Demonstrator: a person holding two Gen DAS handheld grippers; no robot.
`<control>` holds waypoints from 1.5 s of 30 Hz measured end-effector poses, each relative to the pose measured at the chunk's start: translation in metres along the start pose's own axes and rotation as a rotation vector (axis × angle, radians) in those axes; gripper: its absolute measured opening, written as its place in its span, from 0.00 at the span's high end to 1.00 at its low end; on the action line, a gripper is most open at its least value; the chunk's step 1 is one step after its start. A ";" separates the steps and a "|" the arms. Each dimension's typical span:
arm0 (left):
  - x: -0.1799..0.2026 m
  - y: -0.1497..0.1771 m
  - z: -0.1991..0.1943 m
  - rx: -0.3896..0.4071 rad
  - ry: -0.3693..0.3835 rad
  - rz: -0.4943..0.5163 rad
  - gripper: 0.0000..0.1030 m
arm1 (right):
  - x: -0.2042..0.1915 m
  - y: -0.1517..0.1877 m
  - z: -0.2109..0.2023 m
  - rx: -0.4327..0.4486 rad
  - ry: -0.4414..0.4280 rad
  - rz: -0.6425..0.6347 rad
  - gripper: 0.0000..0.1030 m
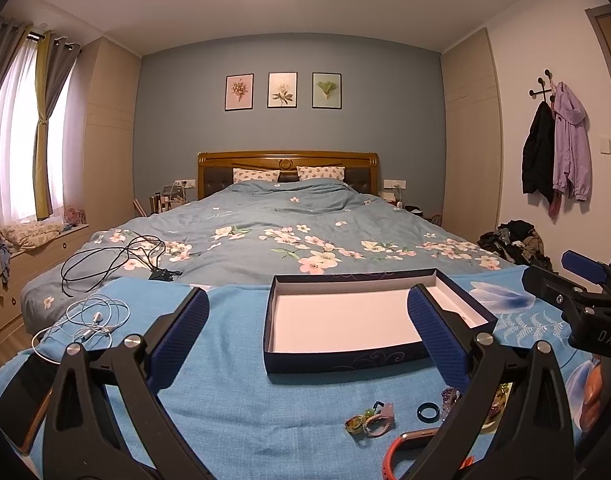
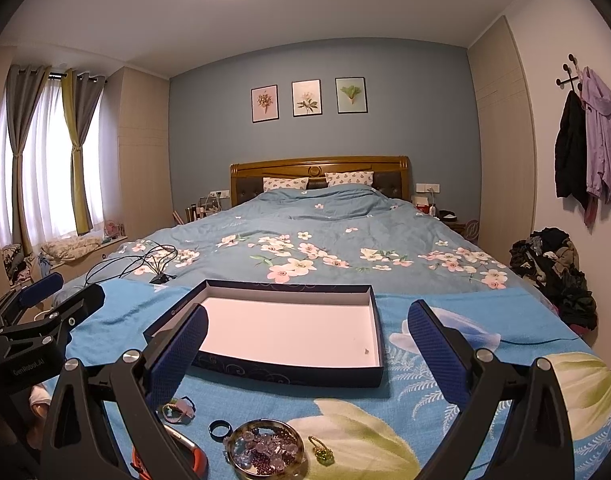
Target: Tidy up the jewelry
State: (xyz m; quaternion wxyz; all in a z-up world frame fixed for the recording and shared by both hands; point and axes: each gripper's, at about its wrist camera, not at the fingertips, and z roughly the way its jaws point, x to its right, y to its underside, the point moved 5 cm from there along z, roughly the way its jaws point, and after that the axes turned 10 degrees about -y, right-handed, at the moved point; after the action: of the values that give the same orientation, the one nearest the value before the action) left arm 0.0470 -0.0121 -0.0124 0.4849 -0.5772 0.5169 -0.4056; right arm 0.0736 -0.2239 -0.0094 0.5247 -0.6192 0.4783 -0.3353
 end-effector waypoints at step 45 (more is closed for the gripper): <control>-0.002 -0.004 0.001 0.002 0.006 -0.004 0.05 | 0.001 -0.004 -0.005 0.013 -0.004 0.007 0.06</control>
State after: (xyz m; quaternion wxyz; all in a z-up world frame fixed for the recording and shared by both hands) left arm 0.0489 -0.0103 -0.0088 0.4833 -0.5766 0.5167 -0.4087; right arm 0.0703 -0.2266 -0.0050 0.5306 -0.6150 0.4772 -0.3354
